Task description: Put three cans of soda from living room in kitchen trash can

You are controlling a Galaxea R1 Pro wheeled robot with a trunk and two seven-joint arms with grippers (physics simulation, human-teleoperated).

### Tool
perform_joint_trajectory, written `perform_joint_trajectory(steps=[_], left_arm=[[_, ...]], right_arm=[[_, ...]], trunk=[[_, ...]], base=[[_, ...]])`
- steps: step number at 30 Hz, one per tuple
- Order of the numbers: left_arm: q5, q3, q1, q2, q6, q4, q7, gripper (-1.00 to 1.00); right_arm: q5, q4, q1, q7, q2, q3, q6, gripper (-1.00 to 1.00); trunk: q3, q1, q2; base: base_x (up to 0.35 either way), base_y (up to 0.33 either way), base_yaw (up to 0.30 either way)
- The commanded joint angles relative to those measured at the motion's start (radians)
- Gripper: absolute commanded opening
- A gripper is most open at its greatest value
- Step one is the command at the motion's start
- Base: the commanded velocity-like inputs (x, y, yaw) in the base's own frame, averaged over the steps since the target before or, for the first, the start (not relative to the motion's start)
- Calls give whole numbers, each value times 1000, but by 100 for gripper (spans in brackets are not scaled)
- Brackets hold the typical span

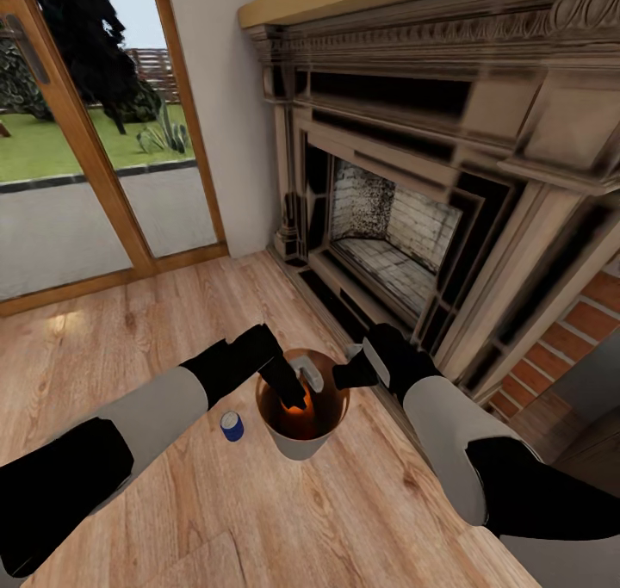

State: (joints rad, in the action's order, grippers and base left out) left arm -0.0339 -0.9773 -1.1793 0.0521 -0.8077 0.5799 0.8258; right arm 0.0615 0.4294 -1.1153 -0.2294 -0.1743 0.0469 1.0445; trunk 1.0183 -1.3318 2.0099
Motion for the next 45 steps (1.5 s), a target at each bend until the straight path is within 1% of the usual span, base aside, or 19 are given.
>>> perform_joint_trajectory(steps=[1, 14, 18, 19, 27, 32, 33, 34, 35, 36, 37, 38, 39, 40, 41, 42, 43, 44, 45], left_arm=[[1, 0, 1, 0, 1, 0, -1, -100], [2, -3, 5, 1, 8, 0, -2, -100], [2, -3, 15, 1, 9, 0, -2, -100], [2, -3, 19, 0, 10, 0, -2, 100], [1, -3, 22, -2, 14, 0, -3, 100], [18, -1, 23, -7, 15, 8, 1, 100], [20, 3, 23, -9, 15, 13, 4, 100], [14, 20, 23, -17, 15, 45, 11, 100], [12, 33, 23, -27, 14, 60, 14, 100], [9, 82, 23, -58, 14, 103, 21, 100], [8, 115, 23, -77, 13, 131, 28, 100], [7, 196, 23, -117, 10, 201, 48, 100], [8, 240, 23, -138, 9, 238, 63, 100], [7, 331, 24, -187, 6, 308, 101, 100], [6, 376, 26, -216, 5, 341, 125, 100], [-1, 468, 35, -275, 3, 405, 185, 100], [-19, 570, 52, -327, 2, 464, 255, 100], [-42, 683, 76, -366, 2, 509, 323, 100], [-54, 743, 88, -380, 2, 525, 353, 100]], right_arm=[[-34, 0, -1, -8, 0, -4, 3, -100], [-34, 0, 0, -8, 0, -4, 3, -100], [-34, 0, 0, -8, 0, -4, 3, -100], [-34, 0, 0, -8, 0, -4, 3, -100], [-34, 0, 0, -8, 0, -4, 3, -100], [-34, 1, 0, -8, 1, -3, 3, -100], [-34, 2, 0, -8, 1, -3, 3, -100], [-34, 2, 0, -8, 2, -3, 3, -100], [-34, 2, 0, -8, 3, -3, 3, -100], [-34, 2, 0, -8, 4, -3, 3, -100], [-34, 2, 0, -8, 4, -2, 3, -100], [-34, 2, 0, -8, 6, -3, 3, -100], [-34, 2, 0, -8, 7, -3, 3, -100], [-33, 1, 0, -8, 8, -4, 3, -100], [-33, 1, 0, -8, 8, -4, 3, -100], [-33, 1, 0, -8, 9, -5, 3, -100], [-33, 0, 0, -8, 10, -6, 3, -100], [-33, 0, 0, -8, 10, -6, 3, -100], [-33, 0, 0, -8, 10, -6, 3, -100]], trunk=[[0, 0, 0], [0, 0, 0], [0, 0, 0], [0, 0, 0], [0, 0, 0], [0, 0, 0], [0, 0, 0], [0, 0, 0], [0, 0, 0], [0, 0, 0], [0, 0, 0], [0, 0, 0], [0, 0, 0], [0, 0, 0], [0, 0, 0], [0, 0, 0], [0, 0, 0], [0, 0, 0], [0, 0, 0]], base=[[0, 0, 0], [0, 0, 0], [0, 0, 0], [0, 0, 0], [0, 0, 0], [0, 0, 0], [0, 0, 0], [0, 0, 0], [0, 0, 0], [0, 0, 0], [0, 0, 0], [0, 0, 0], [0, 0, 0], [0, 0, 0], [0, 0, 0], [0, 0, 0], [0, 0, 0], [0, 0, 0], [0, 0, 0]])
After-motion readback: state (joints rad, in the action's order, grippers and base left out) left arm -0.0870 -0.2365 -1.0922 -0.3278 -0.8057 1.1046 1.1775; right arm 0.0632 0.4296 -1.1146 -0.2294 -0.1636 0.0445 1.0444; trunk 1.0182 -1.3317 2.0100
